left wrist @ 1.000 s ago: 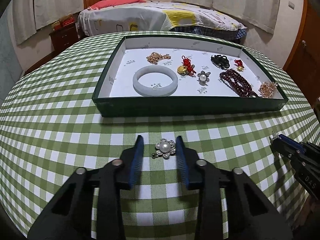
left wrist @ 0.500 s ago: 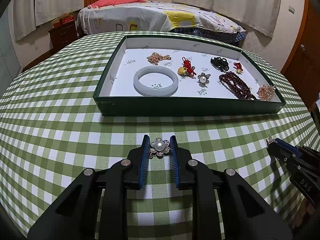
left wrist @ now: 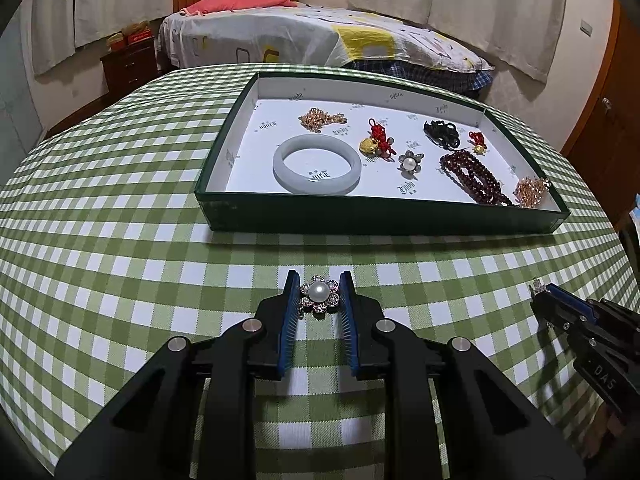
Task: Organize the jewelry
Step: 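Carry the pearl brooch into the tray with the left tool while the right tool carries the clip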
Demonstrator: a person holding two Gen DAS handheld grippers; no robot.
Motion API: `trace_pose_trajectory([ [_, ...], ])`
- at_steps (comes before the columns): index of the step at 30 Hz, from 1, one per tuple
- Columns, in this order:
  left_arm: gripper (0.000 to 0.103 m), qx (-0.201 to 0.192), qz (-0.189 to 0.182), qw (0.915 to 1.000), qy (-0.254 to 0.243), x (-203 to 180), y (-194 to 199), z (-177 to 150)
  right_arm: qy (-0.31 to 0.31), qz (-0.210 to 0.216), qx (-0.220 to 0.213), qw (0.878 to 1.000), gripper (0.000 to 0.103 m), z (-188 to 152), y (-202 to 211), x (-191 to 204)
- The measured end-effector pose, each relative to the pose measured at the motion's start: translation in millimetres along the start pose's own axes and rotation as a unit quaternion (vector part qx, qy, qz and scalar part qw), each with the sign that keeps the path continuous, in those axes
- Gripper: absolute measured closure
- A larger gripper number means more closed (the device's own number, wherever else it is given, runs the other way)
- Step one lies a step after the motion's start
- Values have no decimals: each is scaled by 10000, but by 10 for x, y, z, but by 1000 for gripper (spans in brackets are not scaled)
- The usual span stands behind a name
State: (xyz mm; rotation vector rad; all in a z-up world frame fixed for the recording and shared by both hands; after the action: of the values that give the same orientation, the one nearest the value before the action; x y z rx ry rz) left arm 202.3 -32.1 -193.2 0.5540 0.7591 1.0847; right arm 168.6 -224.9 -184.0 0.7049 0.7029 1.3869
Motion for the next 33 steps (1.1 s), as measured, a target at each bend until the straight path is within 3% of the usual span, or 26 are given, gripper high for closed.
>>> trace_pose_trajectory([
  [7,83,-81,-48,10000,-13,-34,72,6,-19,11,-56,10000,91,23,63,6],
  [15,83,-430,-226,9987,-142,-203,320,207,-115,5,-412,9991,91,267,280,-61],
  [24,83,-899,-400,9941,-461,-476,428,704,-208,-103,-939,9953,91,755,378,-171],
  [33,83,-1173,-435,9899,-667,-704,143,1187,-304,-194,-1247,9915,91,1206,200,-247],
])
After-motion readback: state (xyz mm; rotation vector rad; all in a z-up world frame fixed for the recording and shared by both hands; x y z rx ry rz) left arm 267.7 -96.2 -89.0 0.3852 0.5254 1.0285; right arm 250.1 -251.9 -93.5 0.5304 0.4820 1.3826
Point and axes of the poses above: each gripper's, at about its wrist camera, not at the fingertips, and y roughly against the way its jaws point, x to its left, z to its top, the point moved 3 cm from there along -y, roughly the way its jaws point, and after that the axes turned 13 degrees about -z, right-handed, at the moved point
